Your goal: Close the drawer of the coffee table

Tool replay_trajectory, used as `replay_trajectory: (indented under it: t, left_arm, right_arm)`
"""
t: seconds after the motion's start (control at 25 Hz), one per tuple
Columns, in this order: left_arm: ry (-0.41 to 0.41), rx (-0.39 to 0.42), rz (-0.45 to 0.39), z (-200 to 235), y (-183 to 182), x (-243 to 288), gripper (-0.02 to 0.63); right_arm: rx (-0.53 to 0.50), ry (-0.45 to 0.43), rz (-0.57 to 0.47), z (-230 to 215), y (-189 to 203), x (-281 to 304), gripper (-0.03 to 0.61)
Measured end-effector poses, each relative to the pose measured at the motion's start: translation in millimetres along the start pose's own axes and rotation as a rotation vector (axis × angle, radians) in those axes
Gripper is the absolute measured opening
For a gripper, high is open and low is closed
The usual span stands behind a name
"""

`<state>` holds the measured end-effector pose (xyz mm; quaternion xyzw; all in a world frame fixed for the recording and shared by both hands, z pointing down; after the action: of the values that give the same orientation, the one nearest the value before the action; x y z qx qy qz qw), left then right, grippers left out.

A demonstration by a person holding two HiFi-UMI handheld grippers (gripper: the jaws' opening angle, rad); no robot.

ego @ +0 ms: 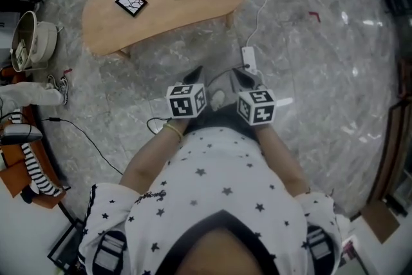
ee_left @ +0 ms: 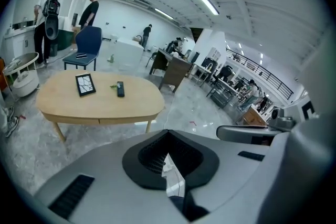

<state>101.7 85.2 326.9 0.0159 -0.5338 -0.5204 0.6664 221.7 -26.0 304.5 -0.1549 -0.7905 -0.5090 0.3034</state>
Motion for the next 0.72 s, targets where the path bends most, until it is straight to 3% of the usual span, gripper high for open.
replay_trajectory:
  t: [0.4,0.72]
  left_arm:
    - [0.05,0.007,-0.034,-21.8,-32.5,-22.4,0.008]
    - [0.059,0.017,-0.074,-25.8,-39.2,-31.7,0.007]
  right_arm:
    - [-0.02,-0.073,-0.049,8.2,-22.8,-23.6,0.009]
    - [-0.053,-0.081,-0.105,15.1,-33.7,-33.1,0.009]
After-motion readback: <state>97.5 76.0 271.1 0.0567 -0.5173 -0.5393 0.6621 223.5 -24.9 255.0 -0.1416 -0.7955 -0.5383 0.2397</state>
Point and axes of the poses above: the fingertips, and each gripper's own axes: x forward along the fingers, z to its left, y out of its underside, the point moved 7 cm from there along -x, backward along the fingers, and after that the axes turned 3 degrees about -x, right-handed, at the moved point
